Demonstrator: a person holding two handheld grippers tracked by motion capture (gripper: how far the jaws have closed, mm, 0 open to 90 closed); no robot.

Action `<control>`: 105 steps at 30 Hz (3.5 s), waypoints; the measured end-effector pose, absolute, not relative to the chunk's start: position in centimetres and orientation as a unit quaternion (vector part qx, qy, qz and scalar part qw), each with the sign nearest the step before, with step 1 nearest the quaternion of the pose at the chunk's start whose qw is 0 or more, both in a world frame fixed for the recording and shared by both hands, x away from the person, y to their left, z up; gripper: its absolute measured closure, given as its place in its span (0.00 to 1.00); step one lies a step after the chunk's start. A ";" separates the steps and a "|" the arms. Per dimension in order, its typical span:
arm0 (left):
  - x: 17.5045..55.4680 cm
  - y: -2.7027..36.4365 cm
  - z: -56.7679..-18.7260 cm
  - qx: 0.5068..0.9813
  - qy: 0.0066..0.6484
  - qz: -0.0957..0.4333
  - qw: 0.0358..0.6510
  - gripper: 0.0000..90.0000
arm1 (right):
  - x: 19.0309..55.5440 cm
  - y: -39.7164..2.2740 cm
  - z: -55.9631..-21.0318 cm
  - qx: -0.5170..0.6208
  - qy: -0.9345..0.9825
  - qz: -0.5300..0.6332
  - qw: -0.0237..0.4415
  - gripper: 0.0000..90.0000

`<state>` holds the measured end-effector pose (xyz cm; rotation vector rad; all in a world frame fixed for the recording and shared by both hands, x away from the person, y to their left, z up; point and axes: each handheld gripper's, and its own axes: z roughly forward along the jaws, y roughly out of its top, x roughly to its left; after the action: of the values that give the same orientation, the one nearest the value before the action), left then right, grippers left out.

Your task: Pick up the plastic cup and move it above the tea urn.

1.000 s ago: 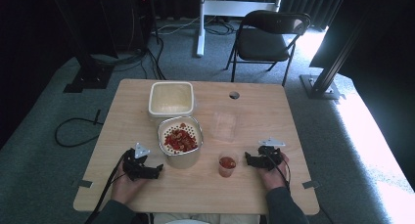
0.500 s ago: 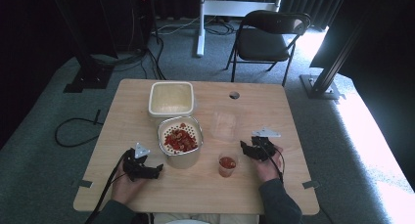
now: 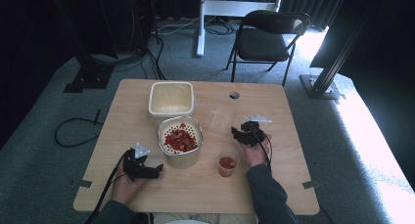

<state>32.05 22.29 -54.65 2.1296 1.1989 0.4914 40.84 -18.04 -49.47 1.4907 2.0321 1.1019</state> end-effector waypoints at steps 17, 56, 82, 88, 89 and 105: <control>32.0 22.3 -54.7 0.809 0.456 0.187 0.319 0.02 | 44.3 -15.9 -49.2 0.519 0.764 0.354 0.149 0.66; 32.0 22.3 -54.7 0.810 0.456 0.187 0.319 0.02 | 41.6 -21.1 -40.5 0.501 0.695 0.463 0.229 0.97; 32.1 22.3 -54.7 0.809 0.456 0.187 0.319 0.02 | 42.1 -18.1 -34.0 0.452 0.672 0.559 0.178 0.97; 32.1 22.3 -54.6 0.810 0.456 0.188 0.319 0.02 | 43.2 -14.5 -33.4 0.432 0.691 0.555 0.167 0.97; 32.1 22.3 -54.6 0.810 0.455 0.187 0.318 0.02 | 43.5 -13.9 -33.3 0.431 0.693 0.555 0.165 0.97; 32.0 22.3 -54.7 0.809 0.456 0.188 0.319 0.02 | 44.9 -11.6 -33.9 0.418 0.689 0.578 0.129 0.73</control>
<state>32.05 22.29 -54.66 2.1277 1.1994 0.4934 44.94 -11.56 -33.85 1.2150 2.0045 1.6793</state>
